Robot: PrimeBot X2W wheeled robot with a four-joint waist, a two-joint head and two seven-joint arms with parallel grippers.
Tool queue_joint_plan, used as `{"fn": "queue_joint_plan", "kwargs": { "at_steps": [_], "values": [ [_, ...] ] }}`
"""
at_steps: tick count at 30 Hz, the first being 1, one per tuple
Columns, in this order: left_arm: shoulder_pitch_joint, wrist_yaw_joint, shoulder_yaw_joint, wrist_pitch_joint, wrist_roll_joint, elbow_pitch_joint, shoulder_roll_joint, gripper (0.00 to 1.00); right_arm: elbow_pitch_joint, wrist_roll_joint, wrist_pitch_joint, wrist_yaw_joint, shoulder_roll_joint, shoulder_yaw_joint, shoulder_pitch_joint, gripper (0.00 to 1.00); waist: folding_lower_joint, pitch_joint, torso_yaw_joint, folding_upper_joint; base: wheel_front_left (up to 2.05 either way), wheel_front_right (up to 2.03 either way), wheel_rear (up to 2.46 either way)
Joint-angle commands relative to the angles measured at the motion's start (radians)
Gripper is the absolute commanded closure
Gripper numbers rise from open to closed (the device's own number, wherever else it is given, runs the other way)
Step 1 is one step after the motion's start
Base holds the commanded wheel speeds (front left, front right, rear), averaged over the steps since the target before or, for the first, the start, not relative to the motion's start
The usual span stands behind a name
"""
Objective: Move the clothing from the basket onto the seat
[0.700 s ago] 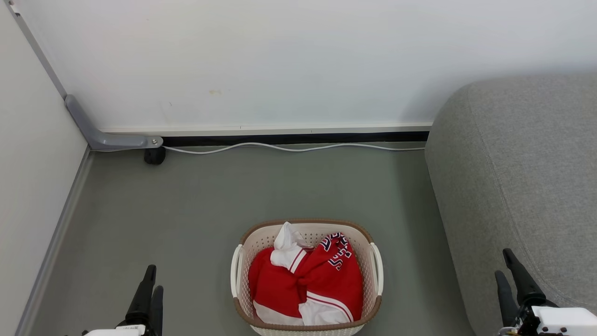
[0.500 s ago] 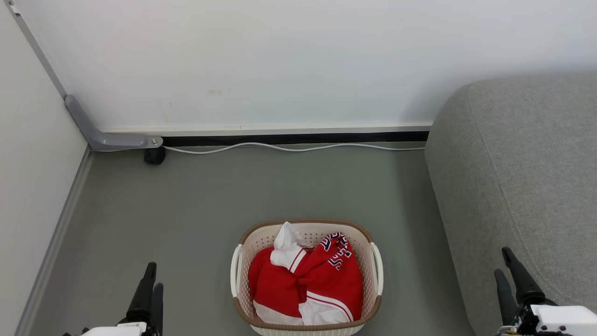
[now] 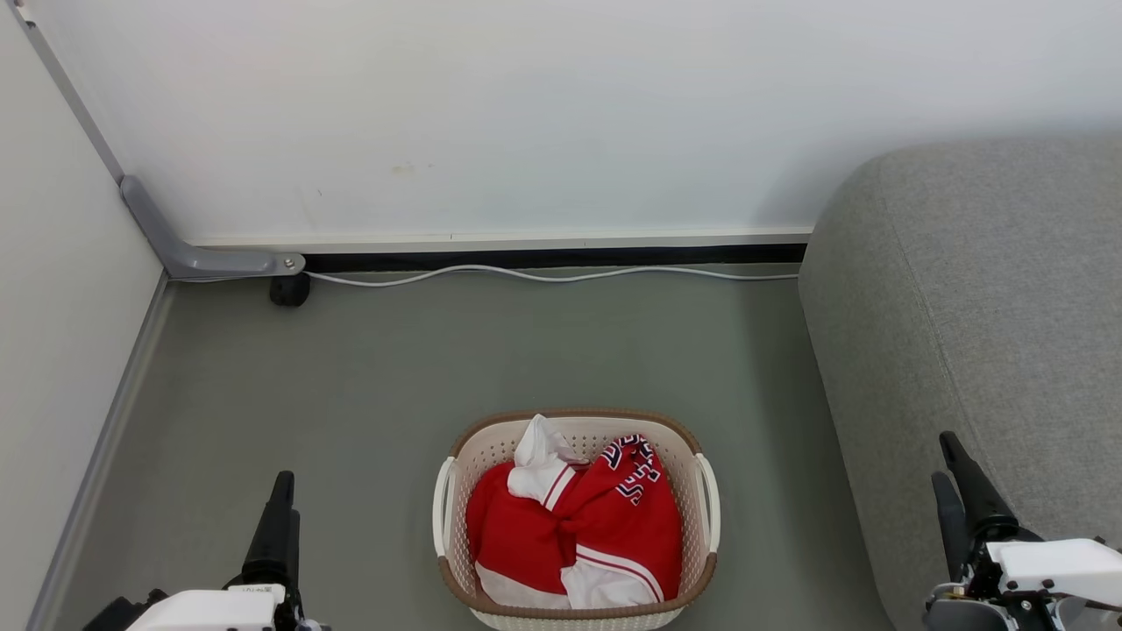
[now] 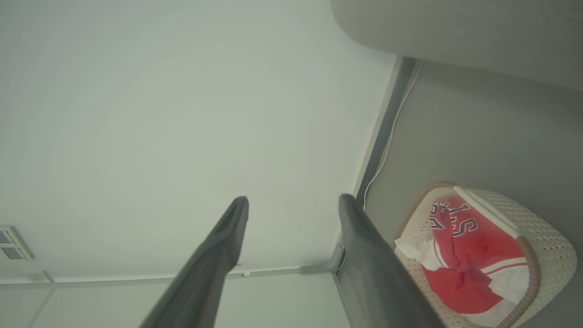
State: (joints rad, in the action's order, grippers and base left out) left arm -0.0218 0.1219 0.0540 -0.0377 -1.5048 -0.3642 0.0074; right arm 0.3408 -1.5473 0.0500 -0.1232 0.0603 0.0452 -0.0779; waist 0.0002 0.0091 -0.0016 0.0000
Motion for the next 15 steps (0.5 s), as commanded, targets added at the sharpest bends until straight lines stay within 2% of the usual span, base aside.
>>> {"fn": "queue_joint_plan", "kwargs": {
  "at_steps": [1, 8, 15],
  "values": [
    [-0.056, 0.002, 0.006, 0.012, 0.030, 0.024, 0.012, 0.00, -0.025, 0.018, -0.018, -0.004, 0.028, -0.017, -0.053, 0.00, -0.0002, 0.000, 0.000, 0.0000, 0.00, 0.00, 0.00],
    [-0.073, 0.002, 0.001, 0.033, 0.141, 0.020, 0.014, 0.00, -0.005, 0.082, -0.045, -0.004, 0.057, -0.064, -0.085, 0.00, -0.0002, 0.001, -0.002, 0.0000, 0.00, 0.00, 0.00],
    [-0.091, 0.003, -0.014, 0.053, 0.281, 0.015, 0.017, 0.00, 0.011, 0.198, -0.066, -0.004, 0.070, -0.082, -0.110, 0.00, -0.0002, 0.001, -0.004, 0.0000, 0.00, 0.00, 0.00]
  ]
}}
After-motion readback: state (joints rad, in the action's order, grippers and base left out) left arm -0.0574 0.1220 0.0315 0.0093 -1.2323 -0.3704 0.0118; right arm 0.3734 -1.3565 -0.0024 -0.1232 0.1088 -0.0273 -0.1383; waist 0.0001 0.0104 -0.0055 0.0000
